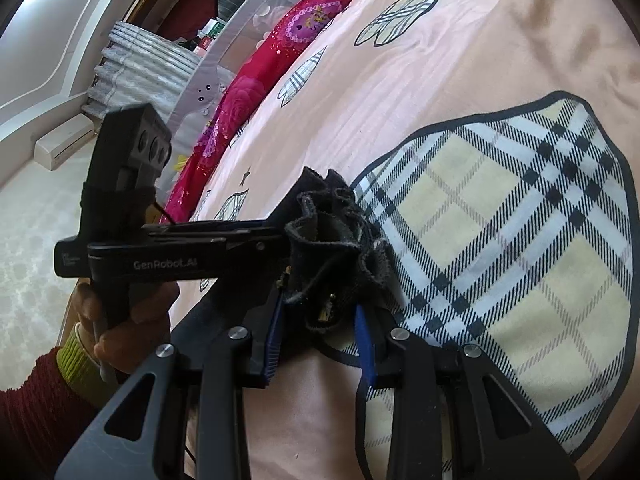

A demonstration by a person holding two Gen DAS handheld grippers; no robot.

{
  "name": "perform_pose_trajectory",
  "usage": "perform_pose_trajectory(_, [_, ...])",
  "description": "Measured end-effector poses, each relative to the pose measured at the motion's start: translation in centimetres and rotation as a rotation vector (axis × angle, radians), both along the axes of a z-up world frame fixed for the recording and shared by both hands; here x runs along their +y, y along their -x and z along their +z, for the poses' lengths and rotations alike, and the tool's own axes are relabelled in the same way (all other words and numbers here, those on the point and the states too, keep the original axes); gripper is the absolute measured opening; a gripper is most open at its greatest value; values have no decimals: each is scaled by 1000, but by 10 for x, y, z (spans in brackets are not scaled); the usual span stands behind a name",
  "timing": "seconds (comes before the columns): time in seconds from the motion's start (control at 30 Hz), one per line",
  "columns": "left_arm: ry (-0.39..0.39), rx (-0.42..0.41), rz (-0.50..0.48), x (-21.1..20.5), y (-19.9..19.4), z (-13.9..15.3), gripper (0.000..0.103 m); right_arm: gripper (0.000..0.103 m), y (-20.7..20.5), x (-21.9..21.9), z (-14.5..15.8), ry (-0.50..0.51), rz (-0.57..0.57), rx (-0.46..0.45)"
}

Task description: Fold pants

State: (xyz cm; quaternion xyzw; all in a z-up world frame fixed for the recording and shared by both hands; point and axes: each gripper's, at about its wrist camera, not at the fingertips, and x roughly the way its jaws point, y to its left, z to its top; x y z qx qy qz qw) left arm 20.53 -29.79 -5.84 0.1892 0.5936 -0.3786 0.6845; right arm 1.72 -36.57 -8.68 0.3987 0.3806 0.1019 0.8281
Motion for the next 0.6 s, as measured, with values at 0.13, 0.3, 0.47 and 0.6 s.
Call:
perform_pose_trajectory(0.13, [24, 14, -29, -10, -1, 1, 21, 33, 1, 1, 0, 6, 3, -5])
perform_pose_trajectory(0.3, [71, -3, -31, -5, 5, 8, 11, 23, 2, 1, -1, 3, 16, -14])
perform_pose_trajectory(0.47, [171, 1, 26, 22, 5, 33, 10, 18, 5, 3, 12, -12, 45, -61])
perform_pose_trajectory(0.6, [240, -35, 69, 49, 12, 64, 10, 18, 6, 12, 32, -33, 91, -132])
